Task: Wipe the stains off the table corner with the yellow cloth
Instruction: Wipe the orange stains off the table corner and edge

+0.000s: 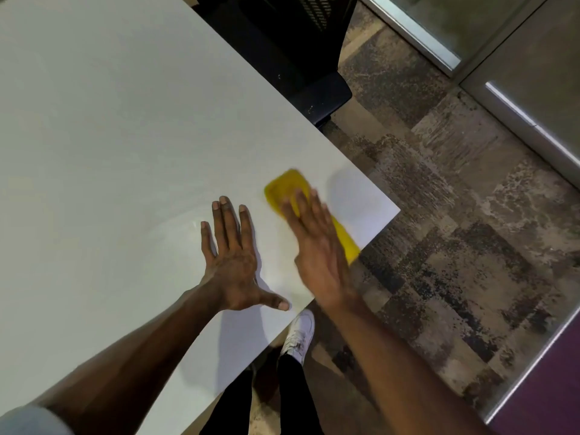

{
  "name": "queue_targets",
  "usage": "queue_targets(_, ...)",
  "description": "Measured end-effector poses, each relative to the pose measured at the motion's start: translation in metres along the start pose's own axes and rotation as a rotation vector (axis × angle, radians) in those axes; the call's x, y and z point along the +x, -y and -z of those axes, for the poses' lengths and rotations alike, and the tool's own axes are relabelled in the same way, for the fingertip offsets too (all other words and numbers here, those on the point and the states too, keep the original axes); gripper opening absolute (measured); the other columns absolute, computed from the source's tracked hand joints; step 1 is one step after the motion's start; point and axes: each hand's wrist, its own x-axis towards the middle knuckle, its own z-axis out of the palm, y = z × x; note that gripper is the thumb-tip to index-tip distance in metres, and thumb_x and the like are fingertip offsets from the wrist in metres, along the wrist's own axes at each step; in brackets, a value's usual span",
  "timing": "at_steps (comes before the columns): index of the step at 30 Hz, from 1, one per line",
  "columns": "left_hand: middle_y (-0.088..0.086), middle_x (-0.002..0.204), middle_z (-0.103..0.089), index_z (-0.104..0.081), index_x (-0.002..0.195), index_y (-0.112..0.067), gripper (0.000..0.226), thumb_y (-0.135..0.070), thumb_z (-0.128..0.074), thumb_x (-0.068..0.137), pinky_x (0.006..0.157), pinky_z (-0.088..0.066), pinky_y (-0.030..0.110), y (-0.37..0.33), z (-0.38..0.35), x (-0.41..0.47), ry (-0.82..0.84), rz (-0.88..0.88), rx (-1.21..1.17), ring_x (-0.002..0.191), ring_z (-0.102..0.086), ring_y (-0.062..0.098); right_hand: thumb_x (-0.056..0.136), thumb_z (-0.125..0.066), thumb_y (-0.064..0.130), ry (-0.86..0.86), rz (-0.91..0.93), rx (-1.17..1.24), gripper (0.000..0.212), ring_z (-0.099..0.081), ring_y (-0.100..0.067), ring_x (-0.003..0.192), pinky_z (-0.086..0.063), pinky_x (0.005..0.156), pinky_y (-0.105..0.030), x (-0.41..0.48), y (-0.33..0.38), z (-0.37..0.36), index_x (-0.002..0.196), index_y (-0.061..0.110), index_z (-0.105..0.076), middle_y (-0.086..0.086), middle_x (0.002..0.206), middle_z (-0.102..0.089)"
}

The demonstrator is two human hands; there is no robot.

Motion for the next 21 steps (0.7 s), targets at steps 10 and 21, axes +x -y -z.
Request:
queue_targets(10, 0.028, 0.155, 0.060, 0.049, 0.151, 0.002, 0.193, -0.111, -0.062, 0.039, 0.127, 0.018, 0.072, -0.004, 0.000, -0.003, -0.004, 0.034, 0.034, 0.148, 0.054, 0.046, 0.089, -0.047, -0.008, 0.031, 0.021, 0.048, 0.083, 0.000, -0.035, 0.164, -0.019, 0.132, -0.053, -0.017, 0.030, -0.013, 0.166, 0.013, -0.023, -0.012, 0.176, -0.011)
queue_targets(21, 0.024, 0.158, 0.058, 0.051, 0.149, 0.001, 0.193, -0.116, -0.050, 0.033, 0.129, 0.018, 0.069, 0.000, -0.010, 0.002, -0.075, 0.027, 0.027, 0.151, 0.053, 0.042, 0.099, -0.039, -0.005, 0.009, -0.041, -0.096, 0.075, 0.001, -0.038, 0.164, -0.014, 0.134, -0.050, 0.069, 0.022, -0.005, 0.167, 0.017, -0.016, -0.014, 0.177, -0.008)
